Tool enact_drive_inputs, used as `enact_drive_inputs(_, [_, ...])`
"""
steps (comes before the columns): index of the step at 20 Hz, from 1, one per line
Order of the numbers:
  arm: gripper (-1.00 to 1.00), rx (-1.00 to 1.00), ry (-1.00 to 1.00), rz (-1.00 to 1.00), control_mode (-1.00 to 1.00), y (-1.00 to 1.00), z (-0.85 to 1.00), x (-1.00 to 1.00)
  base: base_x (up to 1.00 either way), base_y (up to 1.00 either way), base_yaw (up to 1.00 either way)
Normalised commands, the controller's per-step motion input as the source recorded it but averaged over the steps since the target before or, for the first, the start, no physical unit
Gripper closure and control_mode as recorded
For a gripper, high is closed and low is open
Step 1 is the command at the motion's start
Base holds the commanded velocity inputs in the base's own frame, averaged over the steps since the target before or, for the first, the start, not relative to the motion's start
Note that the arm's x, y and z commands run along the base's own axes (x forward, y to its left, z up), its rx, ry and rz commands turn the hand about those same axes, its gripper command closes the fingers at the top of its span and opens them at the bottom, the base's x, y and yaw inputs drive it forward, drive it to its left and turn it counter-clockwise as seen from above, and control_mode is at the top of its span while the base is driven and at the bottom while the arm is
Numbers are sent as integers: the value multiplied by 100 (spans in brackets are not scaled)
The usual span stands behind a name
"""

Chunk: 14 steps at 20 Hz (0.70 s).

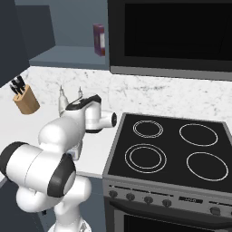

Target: Pick the honey bottle and place it on the digital scale for weighing, and close the cabinet.

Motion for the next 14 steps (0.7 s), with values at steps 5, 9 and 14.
enact_drive_inputs(5, [100,0,0,0,-100,13,-31,14,0,0,0])
enact_drive_inputs(9, [100,3,0,0,-100,9,-8,-29,0,0,0])
enact_drive_inputs(14, [100,2,0,0,-100,12,0,-56,0,0,0])
